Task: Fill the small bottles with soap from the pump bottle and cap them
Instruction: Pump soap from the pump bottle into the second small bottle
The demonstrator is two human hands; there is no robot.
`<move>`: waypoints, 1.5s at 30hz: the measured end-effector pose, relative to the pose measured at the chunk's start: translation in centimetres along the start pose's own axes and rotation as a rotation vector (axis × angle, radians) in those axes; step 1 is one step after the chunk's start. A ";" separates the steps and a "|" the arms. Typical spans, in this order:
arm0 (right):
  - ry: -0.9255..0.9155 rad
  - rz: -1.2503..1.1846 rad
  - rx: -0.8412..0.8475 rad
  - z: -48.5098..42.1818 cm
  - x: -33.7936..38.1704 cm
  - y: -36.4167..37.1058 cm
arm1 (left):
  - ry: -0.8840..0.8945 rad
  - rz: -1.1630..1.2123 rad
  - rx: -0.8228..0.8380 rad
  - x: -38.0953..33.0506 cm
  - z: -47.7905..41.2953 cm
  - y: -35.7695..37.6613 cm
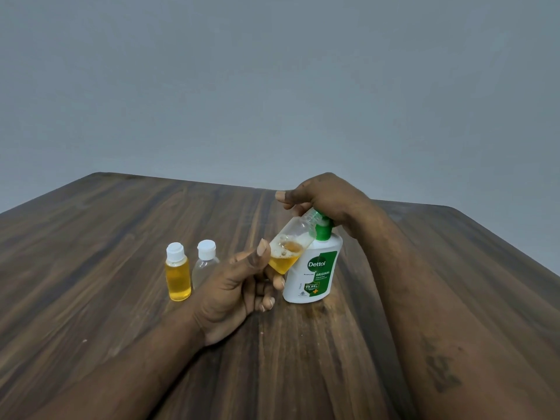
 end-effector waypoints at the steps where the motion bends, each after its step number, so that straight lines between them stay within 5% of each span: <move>1: -0.038 0.028 -0.027 0.1 0.6 -0.4 | 0.003 0.001 0.001 0.0 0.0 0.0; 5: -0.121 0.083 -0.115 0.4 2.0 -1.3 | 0.022 -0.003 0.007 -0.3 0.1 0.1; 12: 0.059 -0.017 0.040 0.2 -0.8 0.6 | 0.013 -0.004 -0.008 -0.2 0.1 -0.2; 20: -0.123 0.065 -0.121 0.1 1.8 -1.1 | 0.023 0.002 0.013 -0.2 0.0 0.1; 29: 0.051 -0.022 0.044 0.0 -0.9 0.6 | 0.005 0.006 -0.009 0.0 0.0 -0.2; 36: -0.110 0.014 -0.157 0.0 1.4 -1.6 | 0.022 0.025 0.010 -0.2 0.0 0.2; 45: 0.050 -0.012 0.031 -0.1 -0.8 0.5 | 0.003 0.009 -0.021 0.0 -0.1 -0.3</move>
Point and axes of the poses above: each hand's wrist, its own z-axis away from the middle knuckle, its own y-axis out of the palm, x = y × z, the point moved 10 cm from there along -z, towards the middle knuckle, and after that the axes turned 4 degrees about -x, right-handed, at the moved point
